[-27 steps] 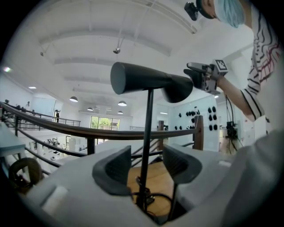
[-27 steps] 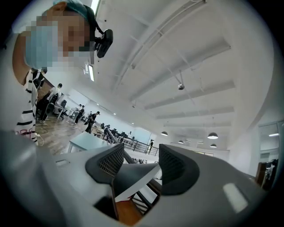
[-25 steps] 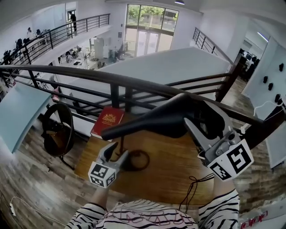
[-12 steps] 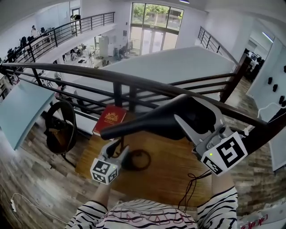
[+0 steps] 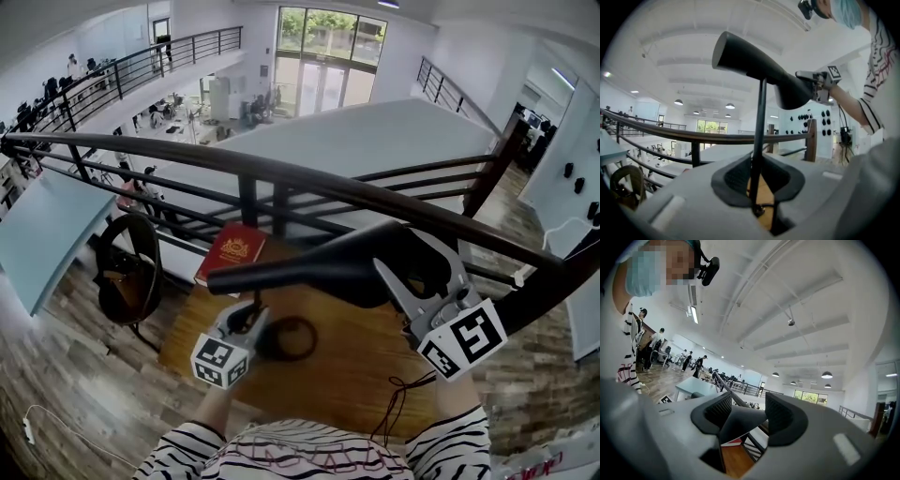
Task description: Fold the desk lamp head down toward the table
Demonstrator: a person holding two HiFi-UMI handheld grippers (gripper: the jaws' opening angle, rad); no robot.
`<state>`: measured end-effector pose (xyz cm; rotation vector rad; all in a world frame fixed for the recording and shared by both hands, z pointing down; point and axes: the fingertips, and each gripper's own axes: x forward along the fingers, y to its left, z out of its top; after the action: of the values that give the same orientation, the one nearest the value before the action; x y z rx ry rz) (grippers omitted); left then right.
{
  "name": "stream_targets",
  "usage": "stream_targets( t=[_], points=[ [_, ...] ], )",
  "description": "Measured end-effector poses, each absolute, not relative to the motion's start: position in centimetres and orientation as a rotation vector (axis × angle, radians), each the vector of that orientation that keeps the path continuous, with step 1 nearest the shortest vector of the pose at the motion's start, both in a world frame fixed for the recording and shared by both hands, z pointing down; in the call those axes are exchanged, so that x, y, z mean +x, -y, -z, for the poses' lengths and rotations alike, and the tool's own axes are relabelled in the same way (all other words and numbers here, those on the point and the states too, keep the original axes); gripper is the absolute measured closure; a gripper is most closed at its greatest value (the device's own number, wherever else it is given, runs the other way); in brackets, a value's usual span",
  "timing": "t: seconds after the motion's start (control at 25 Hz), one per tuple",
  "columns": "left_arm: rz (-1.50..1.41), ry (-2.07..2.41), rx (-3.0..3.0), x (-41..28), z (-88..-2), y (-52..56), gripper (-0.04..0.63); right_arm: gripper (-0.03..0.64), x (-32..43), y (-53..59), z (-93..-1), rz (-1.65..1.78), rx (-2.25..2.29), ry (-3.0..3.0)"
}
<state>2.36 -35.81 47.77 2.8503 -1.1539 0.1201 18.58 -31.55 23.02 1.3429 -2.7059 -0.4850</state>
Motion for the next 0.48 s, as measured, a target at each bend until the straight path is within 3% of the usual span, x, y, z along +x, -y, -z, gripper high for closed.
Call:
stream_targets(
  t=[0.48],
  points=[
    [-0.109, 1.144, 2.86, 2.1, -48.0, 36.0, 0.541, 0.397, 20.6, 32.5, -30.4, 0.157, 1.468, 2.751]
  ],
)
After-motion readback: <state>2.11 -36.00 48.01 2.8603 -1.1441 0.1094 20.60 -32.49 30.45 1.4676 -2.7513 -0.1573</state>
